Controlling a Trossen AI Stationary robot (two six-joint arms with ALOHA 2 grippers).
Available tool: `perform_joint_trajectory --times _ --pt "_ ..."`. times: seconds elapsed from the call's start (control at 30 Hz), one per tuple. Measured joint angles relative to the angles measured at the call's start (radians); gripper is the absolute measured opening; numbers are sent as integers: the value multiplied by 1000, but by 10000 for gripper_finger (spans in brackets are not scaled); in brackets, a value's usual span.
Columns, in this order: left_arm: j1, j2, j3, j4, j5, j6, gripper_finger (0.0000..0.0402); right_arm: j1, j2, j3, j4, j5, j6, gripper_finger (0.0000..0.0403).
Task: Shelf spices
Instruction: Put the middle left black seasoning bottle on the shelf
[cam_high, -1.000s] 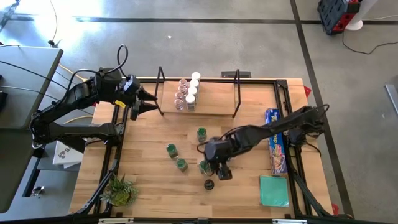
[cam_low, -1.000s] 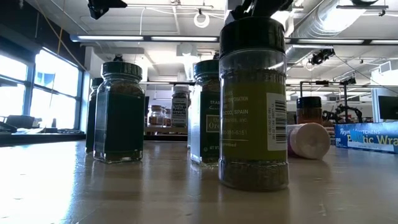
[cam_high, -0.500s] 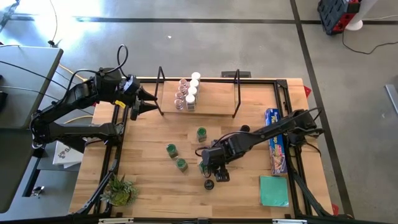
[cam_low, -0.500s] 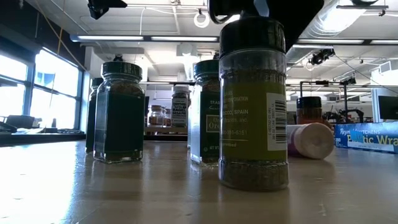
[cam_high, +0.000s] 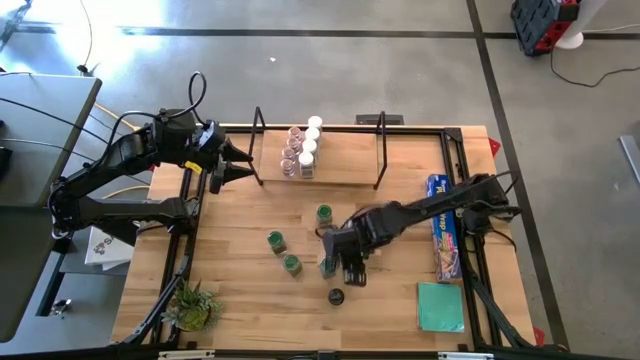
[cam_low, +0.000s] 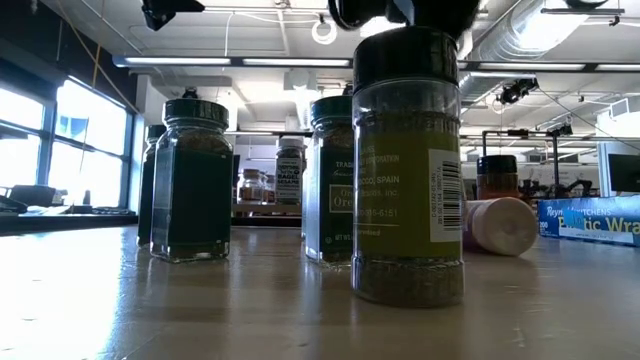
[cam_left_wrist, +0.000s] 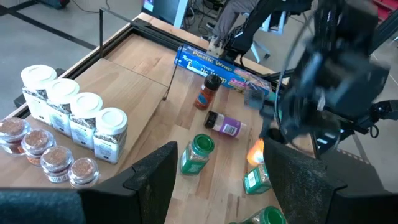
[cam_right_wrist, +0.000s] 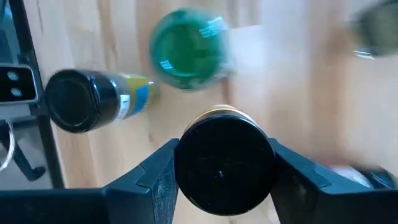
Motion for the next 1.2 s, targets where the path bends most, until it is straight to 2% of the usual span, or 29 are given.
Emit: perform_joint_trajectory --times 0.13,0.33,0.5,0.7,0.8,0.9,1.2 --pt "0 0 0 1 -2 16 234 -86 -2 169 -213 39 -24 189" --pt "0 4 0 11 -12 22 234 -326 -4 411 -270 130 -50 189" --pt "0 7 0 10 -65 22 234 -579 1 448 -232 156 -110 189" --pt "0 9 0 12 -160 22 234 -799 96 441 -72 76 -255 189" --pt "1 9 0 32 -190 22 234 -861 150 441 -24 23 -281 189" --pt "2 9 0 76 -211 20 234 -892 201 440 6 26 -321 189" --pt "2 13 0 126 -283 -34 234 -901 279 440 48 -3 -368 189"
